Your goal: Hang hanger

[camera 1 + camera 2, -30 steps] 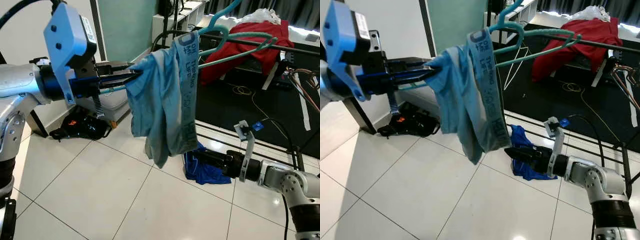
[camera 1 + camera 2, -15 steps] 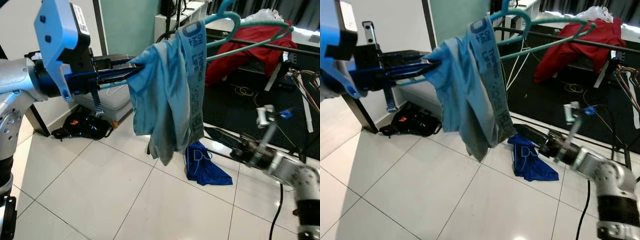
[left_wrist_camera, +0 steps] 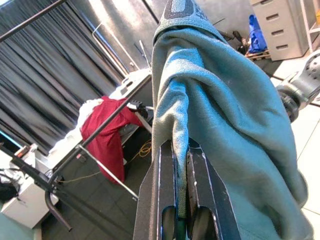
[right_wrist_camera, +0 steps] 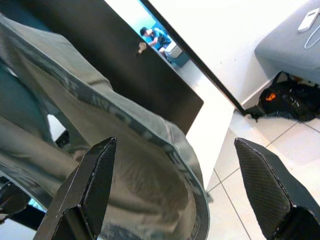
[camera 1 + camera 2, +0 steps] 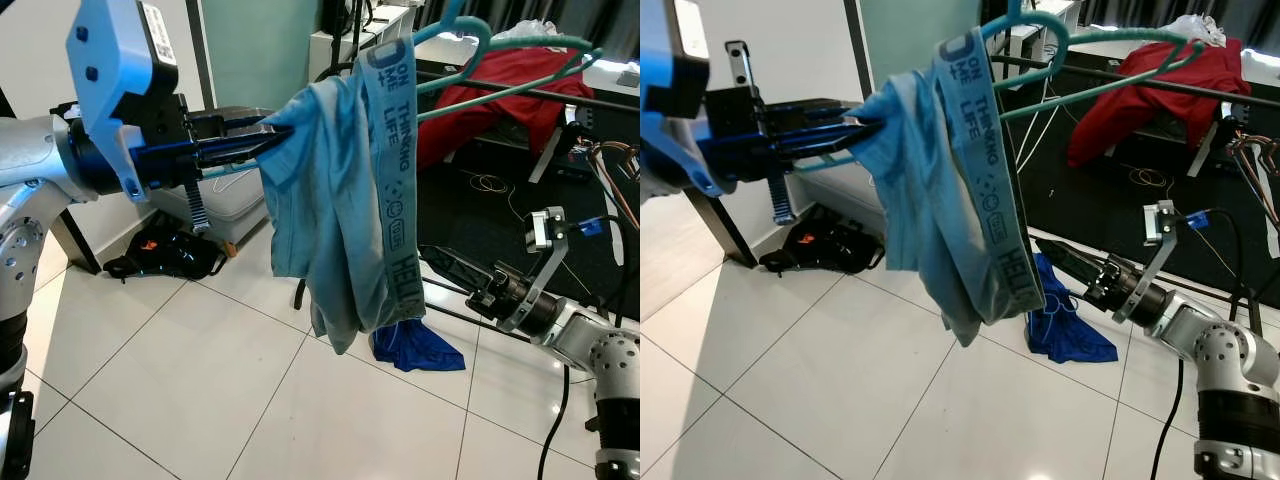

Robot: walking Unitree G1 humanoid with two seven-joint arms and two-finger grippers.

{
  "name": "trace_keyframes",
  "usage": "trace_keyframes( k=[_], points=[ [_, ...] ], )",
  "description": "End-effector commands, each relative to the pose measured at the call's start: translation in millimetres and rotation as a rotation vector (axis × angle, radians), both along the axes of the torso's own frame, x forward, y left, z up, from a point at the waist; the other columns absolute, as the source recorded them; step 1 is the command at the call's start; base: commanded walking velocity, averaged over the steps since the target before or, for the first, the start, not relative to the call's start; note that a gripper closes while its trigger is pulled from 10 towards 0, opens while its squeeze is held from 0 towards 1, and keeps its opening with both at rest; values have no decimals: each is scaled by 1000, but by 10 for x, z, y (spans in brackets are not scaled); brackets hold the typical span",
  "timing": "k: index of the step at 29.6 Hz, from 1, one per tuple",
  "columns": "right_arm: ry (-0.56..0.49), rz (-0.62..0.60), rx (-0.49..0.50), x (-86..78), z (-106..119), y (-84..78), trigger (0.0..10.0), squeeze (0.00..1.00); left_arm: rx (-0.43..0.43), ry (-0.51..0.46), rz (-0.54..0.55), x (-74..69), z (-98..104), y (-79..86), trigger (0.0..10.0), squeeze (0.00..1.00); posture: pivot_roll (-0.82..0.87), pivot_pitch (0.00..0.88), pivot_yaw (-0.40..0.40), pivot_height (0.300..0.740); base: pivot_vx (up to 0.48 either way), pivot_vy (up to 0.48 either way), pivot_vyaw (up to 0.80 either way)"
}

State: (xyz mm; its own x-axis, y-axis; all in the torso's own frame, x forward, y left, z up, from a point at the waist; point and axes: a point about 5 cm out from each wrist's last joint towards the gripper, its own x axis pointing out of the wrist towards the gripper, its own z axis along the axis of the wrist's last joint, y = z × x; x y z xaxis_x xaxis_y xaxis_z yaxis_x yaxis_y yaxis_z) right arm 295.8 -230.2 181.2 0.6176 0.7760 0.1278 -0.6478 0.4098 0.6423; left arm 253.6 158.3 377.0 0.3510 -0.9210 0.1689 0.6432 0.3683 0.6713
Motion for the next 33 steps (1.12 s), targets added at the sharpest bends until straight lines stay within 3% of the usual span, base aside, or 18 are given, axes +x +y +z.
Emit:
trace_keyframes(
  k=[1,2,8,17,18,20,21,33],
  points=[
    [15,7,-29,6,-41,38,10000,0,-20,-28,-26,-56,69,-20,10000,0,-80,32,-30,740,0,0,0],
    [33,73,-77,-57,-104,111,10000,0,-26,-32,-35,-66,85,-32,10000,0,-81,32,-30,740,0,0,0],
    [18,201,-75,-191,-96,209,10000,0,-29,-33,-38,-61,86,-45,10000,0,-81,33,-29,740,0,0,0],
    [15,183,-94,-158,-101,223,10000,0,-30,-35,-36,-59,92,-54,10000,0,-82,34,-31,740,0,0,0],
    [11,152,-102,-117,-104,216,4235,0,-31,-36,-37,-62,97,-57,10000,0,-83,34,-30,740,0,0,0],
    [8,133,-106,-91,-107,211,4235,0,-33,-36,-38,-65,100,-59,10000,0,-82,34,-31,740,0,0,0],
    [10,118,-112,-68,-112,208,0,0,-34,-37,-38,-68,104,-61,10000,0,-81,34,-32,740,0,0,0],
    [6,76,-145,-30,-127,178,0,0,-42,-45,-27,-67,123,-48,10000,0,-82,35,-32,740,0,0,0]
  ],
)
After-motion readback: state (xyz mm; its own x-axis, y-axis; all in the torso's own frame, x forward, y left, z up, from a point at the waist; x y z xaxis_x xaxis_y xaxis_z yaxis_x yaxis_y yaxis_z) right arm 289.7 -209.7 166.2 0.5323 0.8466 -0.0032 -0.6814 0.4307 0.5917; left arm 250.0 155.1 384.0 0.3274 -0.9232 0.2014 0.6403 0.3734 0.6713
